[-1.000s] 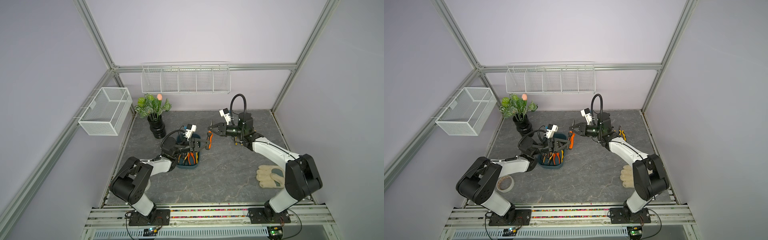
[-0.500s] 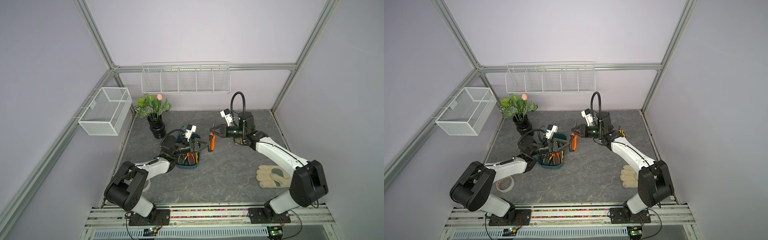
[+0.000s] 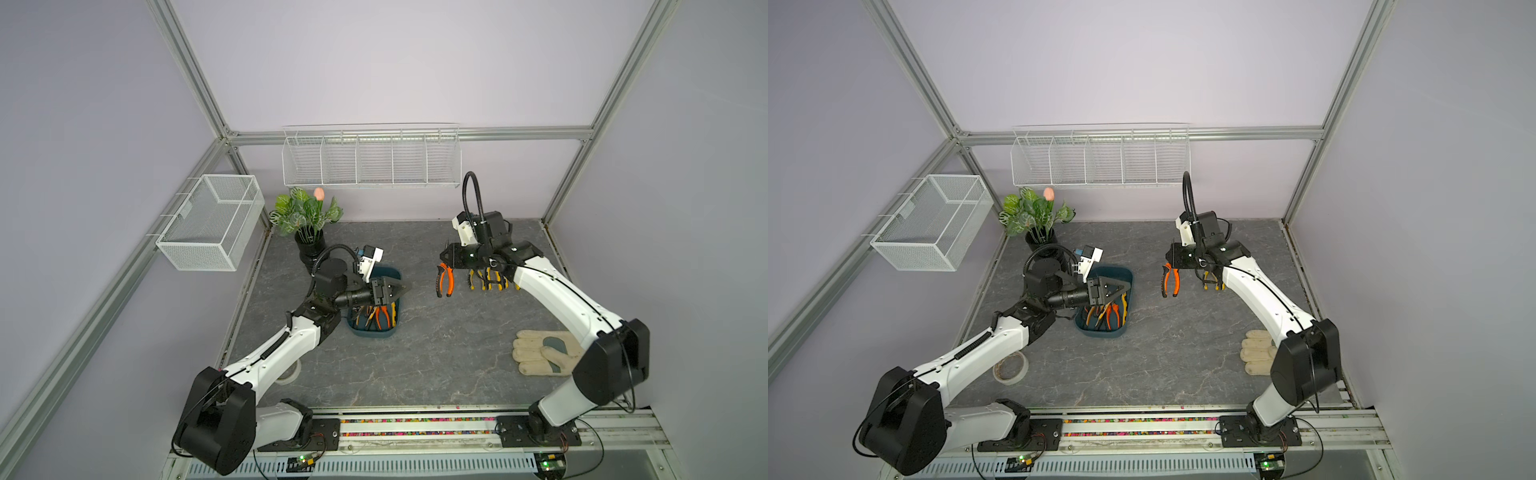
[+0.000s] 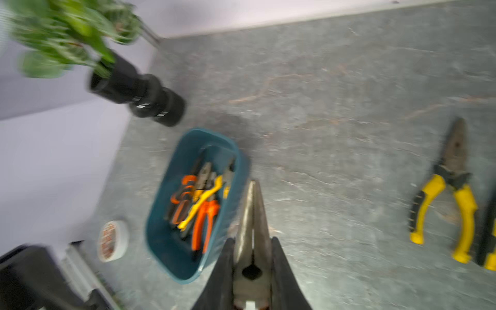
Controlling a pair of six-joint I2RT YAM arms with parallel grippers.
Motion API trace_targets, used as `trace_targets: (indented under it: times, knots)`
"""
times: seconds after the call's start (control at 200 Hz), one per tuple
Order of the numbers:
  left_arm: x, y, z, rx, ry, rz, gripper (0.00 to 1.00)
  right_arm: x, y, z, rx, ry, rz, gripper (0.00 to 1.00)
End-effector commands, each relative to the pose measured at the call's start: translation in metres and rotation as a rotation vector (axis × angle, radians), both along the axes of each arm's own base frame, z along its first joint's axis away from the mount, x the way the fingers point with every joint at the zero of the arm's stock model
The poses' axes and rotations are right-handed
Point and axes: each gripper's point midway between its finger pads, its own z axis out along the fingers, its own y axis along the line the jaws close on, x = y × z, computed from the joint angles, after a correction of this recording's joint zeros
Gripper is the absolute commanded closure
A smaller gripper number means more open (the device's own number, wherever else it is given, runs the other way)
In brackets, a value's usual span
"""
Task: Take the pliers out of the storage box
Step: Place the pliers at the center of the board.
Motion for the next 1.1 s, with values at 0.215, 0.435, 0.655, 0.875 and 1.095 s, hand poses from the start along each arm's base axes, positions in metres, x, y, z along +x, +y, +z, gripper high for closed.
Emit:
trace_targets:
  times: [0.215, 0.435, 0.655, 0.875, 1.095]
  knots:
    - [0.007, 0.004, -0.036, 0.096, 0.064, 0.040, 0.43, 0.051, -0.027, -0.088, -0.279, 0.208, -0.111, 0.94]
    - [0.008, 0.009, -0.046, 0.147, 0.071, 0.067, 0.42, 0.090, -0.030, -0.117, -0.284, 0.253, -0.138, 0.93]
    - [0.006, 0.009, -0.055, 0.162, 0.087, 0.069, 0.41, 0.121, -0.047, -0.141, -0.340, 0.291, -0.154, 0.93]
    - [0.006, 0.008, -0.060, 0.169, 0.091, 0.067, 0.41, 0.130, -0.066, -0.157, -0.385, 0.352, -0.154, 0.93]
    - [0.006, 0.006, -0.062, 0.172, 0.095, 0.059, 0.42, 0.131, -0.079, -0.169, -0.404, 0.385, -0.170, 0.93]
